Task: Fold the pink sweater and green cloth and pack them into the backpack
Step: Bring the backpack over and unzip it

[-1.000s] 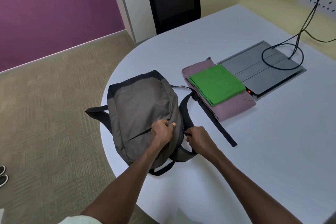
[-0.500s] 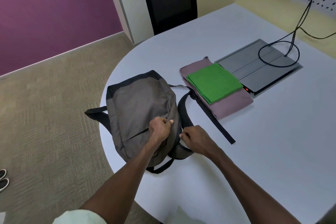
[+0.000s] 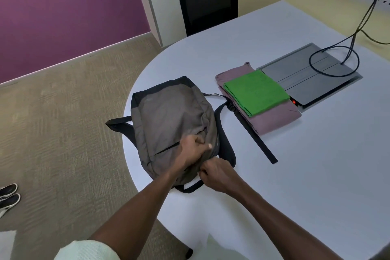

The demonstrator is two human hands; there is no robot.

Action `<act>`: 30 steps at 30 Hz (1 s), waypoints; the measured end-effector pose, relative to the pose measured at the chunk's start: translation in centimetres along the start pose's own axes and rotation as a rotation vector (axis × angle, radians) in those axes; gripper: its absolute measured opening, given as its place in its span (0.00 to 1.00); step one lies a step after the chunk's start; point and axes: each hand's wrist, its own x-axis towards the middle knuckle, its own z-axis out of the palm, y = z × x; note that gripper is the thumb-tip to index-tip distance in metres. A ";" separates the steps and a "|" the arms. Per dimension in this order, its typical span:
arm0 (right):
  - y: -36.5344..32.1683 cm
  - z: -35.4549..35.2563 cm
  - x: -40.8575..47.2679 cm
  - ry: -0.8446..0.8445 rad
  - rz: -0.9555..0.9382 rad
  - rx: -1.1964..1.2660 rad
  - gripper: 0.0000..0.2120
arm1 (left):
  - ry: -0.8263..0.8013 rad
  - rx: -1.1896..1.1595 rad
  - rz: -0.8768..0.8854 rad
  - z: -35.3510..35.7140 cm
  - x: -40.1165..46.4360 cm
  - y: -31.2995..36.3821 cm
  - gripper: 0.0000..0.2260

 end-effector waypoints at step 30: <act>-9.4 4.1 5.3 -0.302 0.211 0.438 0.11 | 0.329 -0.453 -0.153 -6.8 -7.2 -9.7 0.05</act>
